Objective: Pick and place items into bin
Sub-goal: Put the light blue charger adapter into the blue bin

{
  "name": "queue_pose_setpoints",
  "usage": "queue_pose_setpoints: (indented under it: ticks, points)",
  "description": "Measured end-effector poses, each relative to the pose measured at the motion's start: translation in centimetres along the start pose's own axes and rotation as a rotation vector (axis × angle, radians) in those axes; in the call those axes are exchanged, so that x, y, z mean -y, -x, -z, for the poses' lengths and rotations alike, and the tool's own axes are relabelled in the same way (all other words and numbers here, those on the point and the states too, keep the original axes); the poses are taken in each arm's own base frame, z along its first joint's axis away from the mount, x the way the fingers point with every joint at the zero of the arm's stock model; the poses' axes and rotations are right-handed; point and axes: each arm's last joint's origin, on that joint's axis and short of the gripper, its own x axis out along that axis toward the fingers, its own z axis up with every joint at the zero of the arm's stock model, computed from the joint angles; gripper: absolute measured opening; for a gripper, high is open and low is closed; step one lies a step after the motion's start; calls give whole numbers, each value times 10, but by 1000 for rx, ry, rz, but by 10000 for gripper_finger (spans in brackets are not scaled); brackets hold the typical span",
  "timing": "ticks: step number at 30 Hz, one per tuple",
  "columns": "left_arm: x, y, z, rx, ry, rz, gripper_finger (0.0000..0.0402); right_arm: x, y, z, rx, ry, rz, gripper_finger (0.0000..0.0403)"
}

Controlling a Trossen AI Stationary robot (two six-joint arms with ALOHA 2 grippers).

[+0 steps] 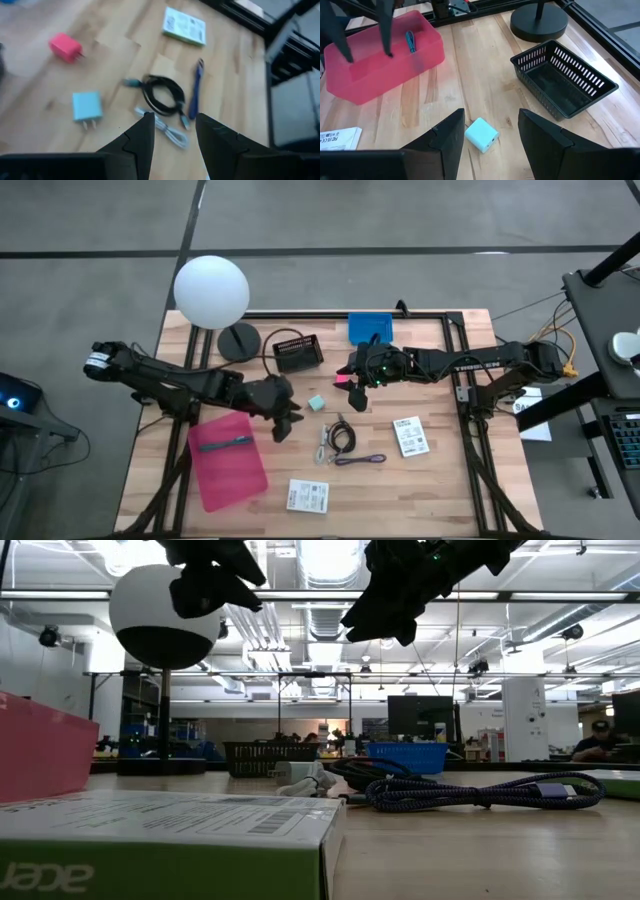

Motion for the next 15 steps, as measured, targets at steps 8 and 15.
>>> queue_pose_setpoints:
  ticks: [8, 15]
  points:
    - [1, -17, -3, 61, -57, -43, 128, 0, 0, 0, 0, 0, 1, 173]
    - [2, -51, 4, 30, -100, -67, 136, 0, 0, 0, 0, -1, 0, 173]
